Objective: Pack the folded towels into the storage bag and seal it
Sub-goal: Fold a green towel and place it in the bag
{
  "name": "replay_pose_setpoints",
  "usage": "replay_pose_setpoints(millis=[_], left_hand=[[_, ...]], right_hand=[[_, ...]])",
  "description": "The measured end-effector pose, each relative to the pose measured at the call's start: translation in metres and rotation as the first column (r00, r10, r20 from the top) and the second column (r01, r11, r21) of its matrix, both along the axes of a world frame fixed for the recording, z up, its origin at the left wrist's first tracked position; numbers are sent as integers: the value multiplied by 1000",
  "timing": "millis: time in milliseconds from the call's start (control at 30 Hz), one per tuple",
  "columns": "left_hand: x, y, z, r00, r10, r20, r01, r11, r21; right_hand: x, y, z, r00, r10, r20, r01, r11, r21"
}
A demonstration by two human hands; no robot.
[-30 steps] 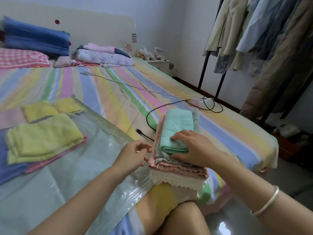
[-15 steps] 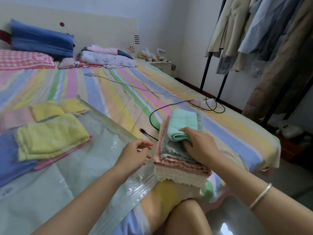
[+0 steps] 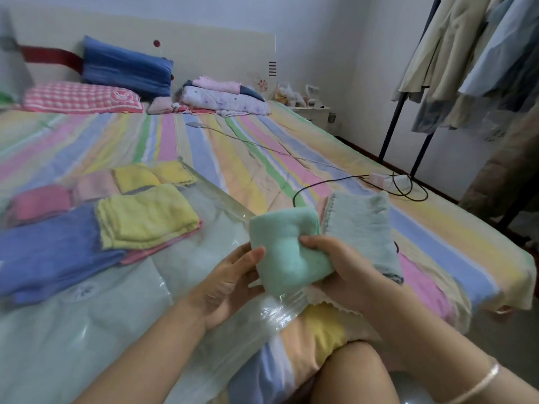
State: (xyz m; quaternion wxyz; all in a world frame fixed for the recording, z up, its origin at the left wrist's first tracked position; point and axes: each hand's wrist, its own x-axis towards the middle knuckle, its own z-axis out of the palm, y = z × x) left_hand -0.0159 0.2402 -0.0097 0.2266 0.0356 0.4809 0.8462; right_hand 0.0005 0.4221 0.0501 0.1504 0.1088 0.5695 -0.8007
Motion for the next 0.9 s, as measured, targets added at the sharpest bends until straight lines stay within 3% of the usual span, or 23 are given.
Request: replay_pose_setpoints(millis=[100,200,333,400,467,533,667,900], left_hand=[[14,-27,-8,996,74,49,-73,997,-26],[29,-55,-14,978,193,77,-186,978,-95],[46,-83,-13,910,411,52,-387,888,-248],[49,-95,-13,866,499,-13,-474,814,-334],[51,-104,-11,846,529,-68,-509,762,-399],[52,-112,-10,840,536,-83,-516,742,-429],[53,-119,-9,889,457,-13,-414,794,-445],[51,-113,-5,971,235,32,-190,853,-486]], right_hand=[[-2,-24,-22,988,115,102,-100,986,-134],[0,-56,-42,970,236,61,-234,972,-38],[0,-93,-59,958,285,-32,-263,917,299],[0,-105,-63,950,269,-161,-143,830,539],[1,-112,-65,915,270,-300,4,738,675],[-2,-114,-68,913,281,-296,-23,760,649],[-2,-118,-69,891,434,-131,-334,824,458],[11,-105,-54,879,467,-97,-446,877,176]])
